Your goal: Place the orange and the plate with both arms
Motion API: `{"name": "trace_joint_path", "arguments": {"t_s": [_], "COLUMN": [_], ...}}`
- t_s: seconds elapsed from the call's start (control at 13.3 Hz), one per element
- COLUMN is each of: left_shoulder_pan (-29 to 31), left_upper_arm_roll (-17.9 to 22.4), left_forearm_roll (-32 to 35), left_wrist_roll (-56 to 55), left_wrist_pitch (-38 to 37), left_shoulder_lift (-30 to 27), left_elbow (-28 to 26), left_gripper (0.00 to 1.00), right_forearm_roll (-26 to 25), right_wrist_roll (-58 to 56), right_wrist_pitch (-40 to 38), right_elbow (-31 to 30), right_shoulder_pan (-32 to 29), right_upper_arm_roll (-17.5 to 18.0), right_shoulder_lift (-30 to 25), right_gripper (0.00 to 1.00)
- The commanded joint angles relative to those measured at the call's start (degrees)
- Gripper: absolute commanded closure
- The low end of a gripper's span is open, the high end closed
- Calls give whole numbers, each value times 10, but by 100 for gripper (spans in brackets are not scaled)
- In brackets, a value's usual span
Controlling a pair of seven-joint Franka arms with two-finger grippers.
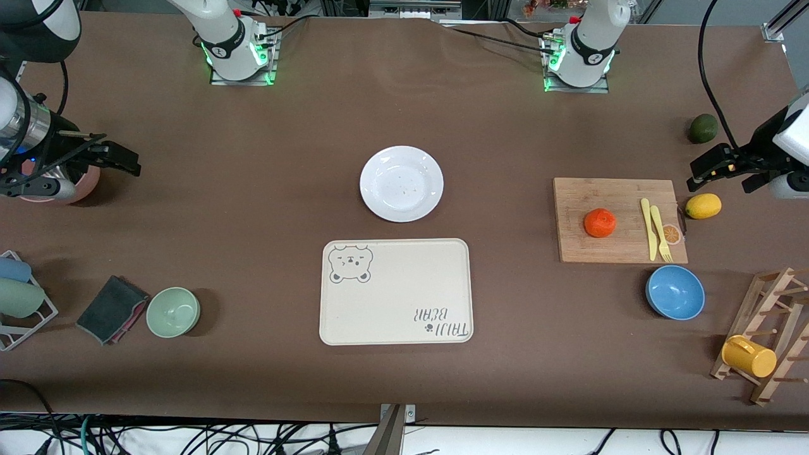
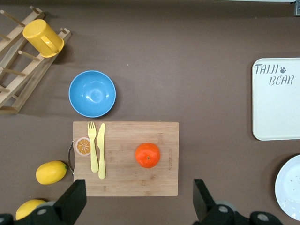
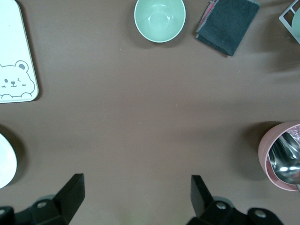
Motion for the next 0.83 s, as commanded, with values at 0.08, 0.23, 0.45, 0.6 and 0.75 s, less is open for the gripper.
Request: {"name": "trace_joint_path", "arguments": {"t_s": [0.08,0.23,0.45,0.6,0.75], "left_shoulder_pan": [1,-2,-3,-5,-5], "left_upper_arm_roll": [-1,-1,-1,-1,-1], "left_forearm_roll": [11,11,11,11,12], "left_wrist_roll": [8,8,8,8,8], "left_wrist_pitch": [-11,-11,-11,-11,-11], "left_shoulder_lift": [3,3,3,3,3], "left_elbow": [12,13,13,13,13], "left_gripper": [0,0,0,0,0], "right_forearm_roll": [9,9,9,9,9], "right_wrist_roll": [3,3,3,3,3], "right_wrist_pitch": [-2,-2,-2,-2,-2], "right_elbow": [-7,-7,-6,-6,-6], "right_shoulder_pan": [-1,-1,-1,-1,-1], "right_upper_arm_roll": [1,1,0,1,1], "right_shoulder_lift": [-8,-8,-8,-8,-8], "right_gripper": [0,0,0,0,0]}}
